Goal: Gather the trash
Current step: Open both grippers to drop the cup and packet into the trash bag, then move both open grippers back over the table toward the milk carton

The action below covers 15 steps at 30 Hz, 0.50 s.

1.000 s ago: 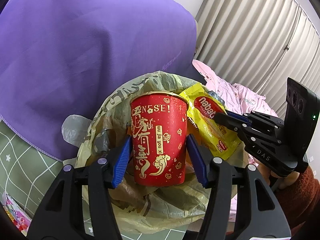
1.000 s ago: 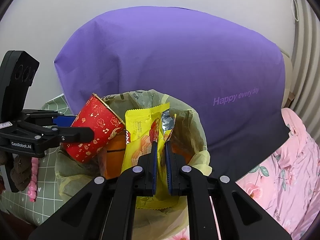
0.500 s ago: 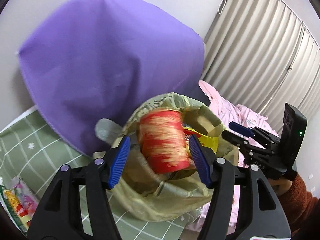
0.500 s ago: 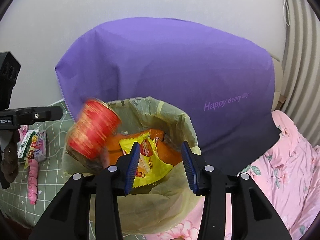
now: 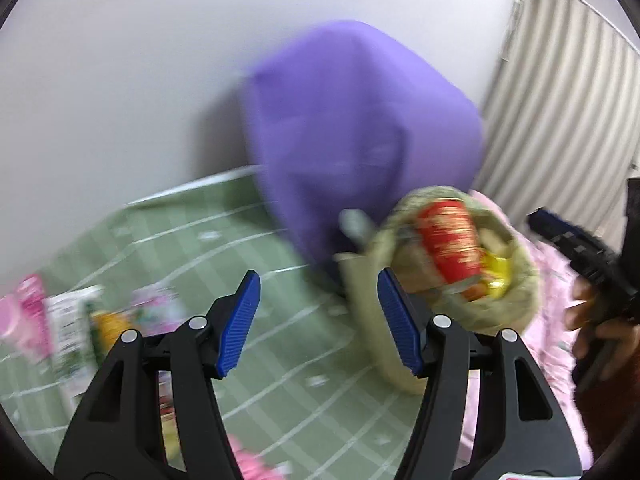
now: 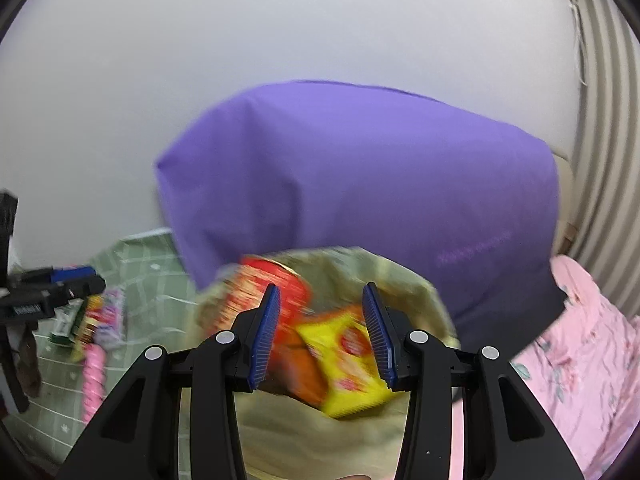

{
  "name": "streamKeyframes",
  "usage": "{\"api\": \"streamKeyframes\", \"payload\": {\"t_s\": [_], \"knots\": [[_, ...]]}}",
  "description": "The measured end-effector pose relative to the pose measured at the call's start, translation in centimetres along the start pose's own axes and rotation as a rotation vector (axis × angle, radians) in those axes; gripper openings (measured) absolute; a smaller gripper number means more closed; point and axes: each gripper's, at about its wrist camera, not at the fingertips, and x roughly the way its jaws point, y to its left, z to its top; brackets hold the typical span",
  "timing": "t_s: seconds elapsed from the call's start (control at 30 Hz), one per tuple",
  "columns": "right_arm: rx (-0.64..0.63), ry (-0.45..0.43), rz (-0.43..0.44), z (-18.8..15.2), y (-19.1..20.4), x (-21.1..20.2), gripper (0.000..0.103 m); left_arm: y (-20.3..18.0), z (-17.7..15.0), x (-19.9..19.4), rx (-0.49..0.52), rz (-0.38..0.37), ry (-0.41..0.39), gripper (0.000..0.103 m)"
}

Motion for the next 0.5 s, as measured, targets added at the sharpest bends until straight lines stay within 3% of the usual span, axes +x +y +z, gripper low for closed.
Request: {"api": "streamKeyframes", "payload": {"t_s": [0.2,0.33,0.5], "knots": [[-0.045,0.014,0.146,0.7,6.1,1.9,0.042,8.1,-3.2,-3.9,-0.151,0.194,-0.035,0.058],[-0.073,0.054,0.256,0.0,10.8,4.1,0.042,13.3,-5.5,-6.4,-0.264,0.293,-0.053,0.058],[-0.119,0.117,0.411,-0.9,17.8,7.3,0.042,17.3,-7.8,-9.5,-0.327,0.39,-0.07,0.058]]}}
